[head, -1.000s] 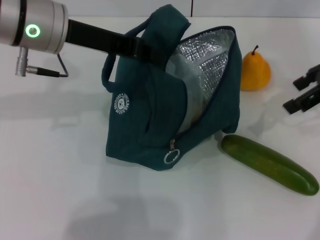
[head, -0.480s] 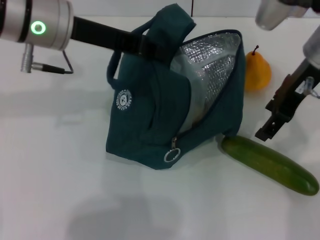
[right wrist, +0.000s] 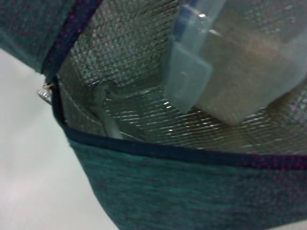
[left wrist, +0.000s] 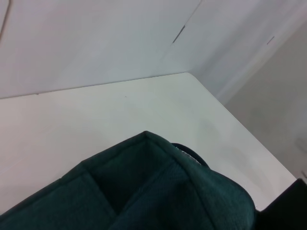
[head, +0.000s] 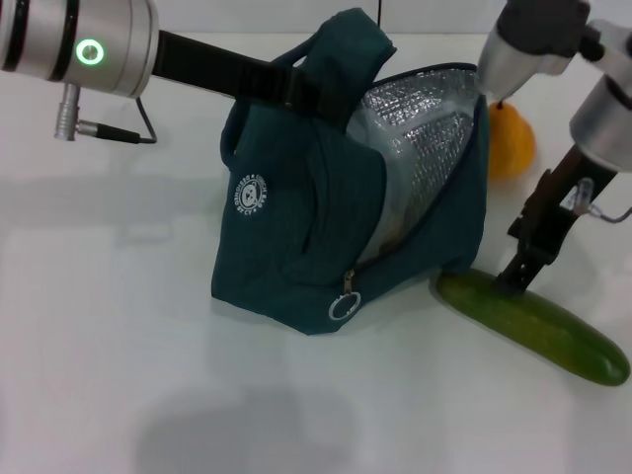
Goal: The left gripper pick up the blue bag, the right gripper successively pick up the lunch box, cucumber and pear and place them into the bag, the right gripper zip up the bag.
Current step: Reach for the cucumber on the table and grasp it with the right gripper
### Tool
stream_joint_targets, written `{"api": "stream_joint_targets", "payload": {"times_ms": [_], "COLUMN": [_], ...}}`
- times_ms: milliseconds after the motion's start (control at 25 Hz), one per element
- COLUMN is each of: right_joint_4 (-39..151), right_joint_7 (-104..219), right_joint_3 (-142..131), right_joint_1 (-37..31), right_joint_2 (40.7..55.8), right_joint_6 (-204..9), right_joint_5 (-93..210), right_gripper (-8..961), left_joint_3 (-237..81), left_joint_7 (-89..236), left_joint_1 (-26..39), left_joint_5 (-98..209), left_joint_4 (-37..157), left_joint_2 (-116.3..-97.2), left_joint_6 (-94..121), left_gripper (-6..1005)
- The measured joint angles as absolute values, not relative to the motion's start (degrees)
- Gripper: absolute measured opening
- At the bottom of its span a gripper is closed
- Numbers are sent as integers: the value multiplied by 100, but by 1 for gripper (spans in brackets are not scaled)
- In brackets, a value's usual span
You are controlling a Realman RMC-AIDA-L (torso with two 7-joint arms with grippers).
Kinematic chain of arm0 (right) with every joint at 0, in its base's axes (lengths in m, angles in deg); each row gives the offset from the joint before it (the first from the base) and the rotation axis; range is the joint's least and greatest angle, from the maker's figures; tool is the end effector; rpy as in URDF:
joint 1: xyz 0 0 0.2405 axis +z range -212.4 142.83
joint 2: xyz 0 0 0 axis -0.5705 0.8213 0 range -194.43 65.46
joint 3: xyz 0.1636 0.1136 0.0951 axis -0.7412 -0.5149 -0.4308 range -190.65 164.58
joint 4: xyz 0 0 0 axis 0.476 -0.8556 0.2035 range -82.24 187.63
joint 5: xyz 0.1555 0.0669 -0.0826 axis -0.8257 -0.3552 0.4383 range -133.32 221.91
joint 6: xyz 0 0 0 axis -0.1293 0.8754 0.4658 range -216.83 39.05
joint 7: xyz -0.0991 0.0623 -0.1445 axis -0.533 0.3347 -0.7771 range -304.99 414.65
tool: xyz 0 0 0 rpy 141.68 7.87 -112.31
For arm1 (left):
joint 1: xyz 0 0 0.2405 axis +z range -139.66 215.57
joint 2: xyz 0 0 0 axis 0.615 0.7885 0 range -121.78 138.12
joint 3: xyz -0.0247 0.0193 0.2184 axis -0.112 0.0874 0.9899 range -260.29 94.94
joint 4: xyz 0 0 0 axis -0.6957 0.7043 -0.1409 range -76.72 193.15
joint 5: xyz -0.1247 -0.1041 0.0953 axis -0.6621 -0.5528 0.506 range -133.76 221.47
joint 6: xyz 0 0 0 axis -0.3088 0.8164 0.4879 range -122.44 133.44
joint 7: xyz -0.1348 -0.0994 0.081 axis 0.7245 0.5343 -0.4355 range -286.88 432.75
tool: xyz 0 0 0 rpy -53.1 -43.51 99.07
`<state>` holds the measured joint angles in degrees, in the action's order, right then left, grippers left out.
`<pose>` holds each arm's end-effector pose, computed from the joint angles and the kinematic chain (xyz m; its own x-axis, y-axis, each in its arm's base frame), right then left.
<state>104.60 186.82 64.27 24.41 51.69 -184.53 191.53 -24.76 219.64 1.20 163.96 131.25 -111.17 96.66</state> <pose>0.1353 0.3417 -0.0374 0.7888 -0.3666 0.4934 -0.3240 -0.9301 -0.1730 -0.1048 0.3429 0.0126 0.6090 0.7266 0.3180 0.7719 -0.6351 -0.0272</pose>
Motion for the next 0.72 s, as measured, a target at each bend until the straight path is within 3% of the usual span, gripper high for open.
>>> {"api": "stream_joint_targets", "payload": {"times_ms": [720], "right_joint_4": [10024], "right_joint_7": [18719], "right_joint_3": [6981], "right_joint_1": [2483], "right_joint_2": [5171], "right_joint_6": [-18062], "right_joint_5": [18871], "right_gripper": [872], "left_joint_3": [-2695], "left_joint_7": [21900], "left_joint_1": [175], "left_joint_5": [16315], "left_joint_4": [13130], "left_joint_2": [-11100], "left_joint_6": [9664], "left_gripper": [39]}}
